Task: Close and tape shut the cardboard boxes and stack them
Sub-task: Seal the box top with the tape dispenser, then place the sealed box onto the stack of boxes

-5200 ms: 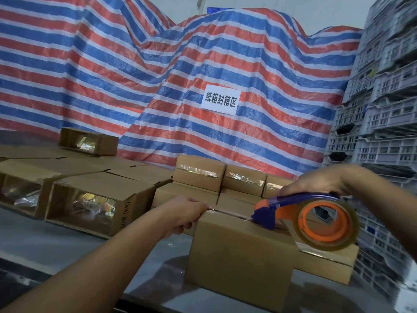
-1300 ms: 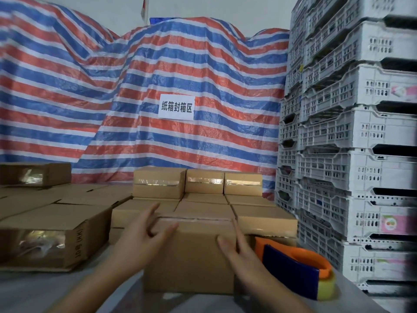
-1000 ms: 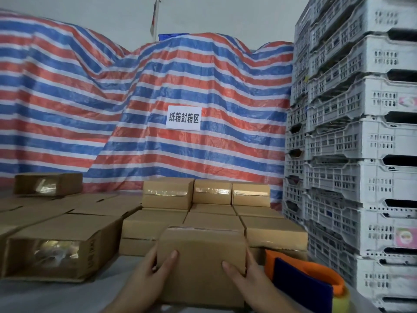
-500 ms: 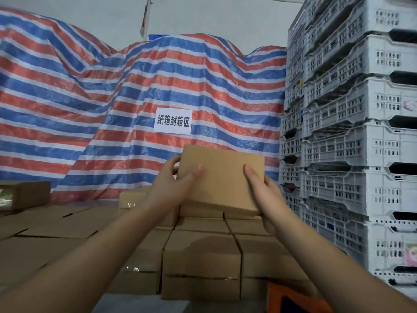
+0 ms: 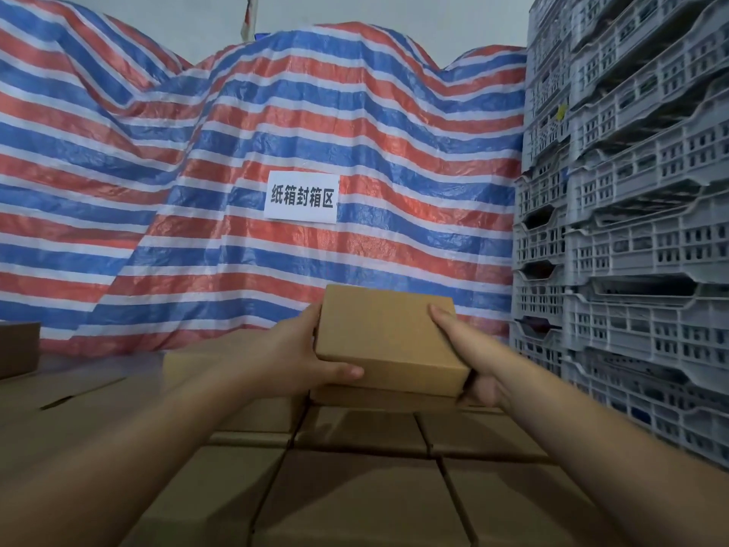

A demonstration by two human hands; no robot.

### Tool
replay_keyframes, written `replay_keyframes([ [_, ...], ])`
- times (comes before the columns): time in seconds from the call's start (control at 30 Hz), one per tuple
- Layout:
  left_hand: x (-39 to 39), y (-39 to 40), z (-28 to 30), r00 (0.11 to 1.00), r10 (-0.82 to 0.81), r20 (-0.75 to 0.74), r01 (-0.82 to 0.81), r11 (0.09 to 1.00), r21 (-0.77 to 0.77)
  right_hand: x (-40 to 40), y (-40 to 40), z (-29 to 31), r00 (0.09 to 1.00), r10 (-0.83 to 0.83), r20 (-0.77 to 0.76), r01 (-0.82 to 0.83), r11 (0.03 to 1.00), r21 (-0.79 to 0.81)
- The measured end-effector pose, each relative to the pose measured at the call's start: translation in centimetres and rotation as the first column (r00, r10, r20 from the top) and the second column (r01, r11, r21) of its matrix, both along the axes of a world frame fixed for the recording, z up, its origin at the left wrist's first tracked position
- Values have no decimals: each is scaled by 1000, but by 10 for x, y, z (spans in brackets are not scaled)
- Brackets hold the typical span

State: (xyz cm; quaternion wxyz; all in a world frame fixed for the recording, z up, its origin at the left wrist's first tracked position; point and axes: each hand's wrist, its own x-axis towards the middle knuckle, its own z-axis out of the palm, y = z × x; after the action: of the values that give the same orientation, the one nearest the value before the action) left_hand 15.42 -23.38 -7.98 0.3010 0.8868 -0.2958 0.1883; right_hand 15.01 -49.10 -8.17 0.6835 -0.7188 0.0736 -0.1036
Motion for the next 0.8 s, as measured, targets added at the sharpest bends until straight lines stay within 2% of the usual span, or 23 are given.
replay_keyframes([
  [0.1,7,-2,-4,989,142,49,-148,977,151,16,-5,-6,987,-5,-158,4,1000,-8],
  [0.23,25,0,-7,969,217,115,-239,940,245,39,-10,-15,970,14,-242,-9,1000,24],
  [0.43,52,4,-6,959,245,142,-274,931,243,51,-2,-16,968,48,-246,-51,999,-4],
  [0.53,63,8,-11,926,306,223,-371,850,373,53,4,-22,976,38,-214,-60,993,-97],
  [0.6,67,10,-17,907,338,250,-415,815,404,54,10,-27,984,16,-175,-41,989,-141],
  [0.8,64,8,-23,910,313,273,-397,848,352,46,10,-30,990,18,-139,-49,973,-225],
])
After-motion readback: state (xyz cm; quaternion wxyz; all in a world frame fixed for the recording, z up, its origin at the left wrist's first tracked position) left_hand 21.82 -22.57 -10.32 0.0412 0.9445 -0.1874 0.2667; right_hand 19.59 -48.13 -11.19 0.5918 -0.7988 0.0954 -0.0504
